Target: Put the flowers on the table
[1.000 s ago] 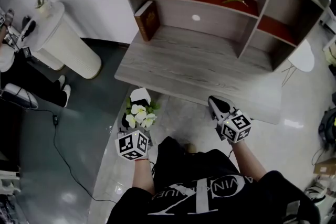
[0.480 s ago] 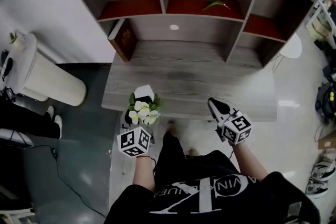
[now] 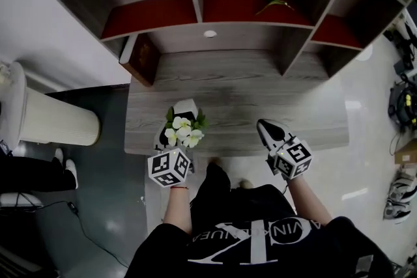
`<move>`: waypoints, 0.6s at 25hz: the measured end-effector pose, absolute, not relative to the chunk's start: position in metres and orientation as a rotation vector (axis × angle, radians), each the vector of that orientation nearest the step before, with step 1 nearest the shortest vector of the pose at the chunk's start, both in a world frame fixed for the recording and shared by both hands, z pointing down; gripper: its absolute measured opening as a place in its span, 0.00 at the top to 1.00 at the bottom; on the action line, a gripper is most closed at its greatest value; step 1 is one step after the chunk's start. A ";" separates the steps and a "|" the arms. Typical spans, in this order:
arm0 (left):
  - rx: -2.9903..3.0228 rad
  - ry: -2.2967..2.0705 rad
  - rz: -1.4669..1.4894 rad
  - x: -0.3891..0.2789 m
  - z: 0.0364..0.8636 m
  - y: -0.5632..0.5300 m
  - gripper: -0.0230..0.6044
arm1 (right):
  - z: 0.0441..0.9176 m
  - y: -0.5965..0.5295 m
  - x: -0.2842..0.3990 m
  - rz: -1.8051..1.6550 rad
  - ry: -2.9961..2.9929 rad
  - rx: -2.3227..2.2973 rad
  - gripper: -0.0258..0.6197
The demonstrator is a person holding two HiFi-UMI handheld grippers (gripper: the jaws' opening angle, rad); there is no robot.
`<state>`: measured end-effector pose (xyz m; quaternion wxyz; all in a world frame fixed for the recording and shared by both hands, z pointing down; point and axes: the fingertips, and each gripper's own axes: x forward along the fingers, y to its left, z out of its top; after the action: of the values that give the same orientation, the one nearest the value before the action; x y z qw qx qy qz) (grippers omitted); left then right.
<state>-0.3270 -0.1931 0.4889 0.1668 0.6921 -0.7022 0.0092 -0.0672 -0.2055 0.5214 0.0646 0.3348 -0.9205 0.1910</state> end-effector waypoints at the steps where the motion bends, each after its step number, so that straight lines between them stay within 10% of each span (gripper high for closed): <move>1: 1.976 -1.977 0.033 -0.327 0.492 -0.200 0.95 | 0.524 -0.208 -0.069 0.575 -2.762 1.028 0.94; 15: 2.031 -1.749 0.133 -0.332 0.536 -0.270 0.95 | 0.545 -0.244 -0.105 0.674 -2.682 1.176 0.94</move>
<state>-0.3322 -0.2702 0.5356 0.2269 0.7372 -0.6346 0.0482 -0.1047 -0.2438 0.5453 0.0680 0.3903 -0.8904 0.2239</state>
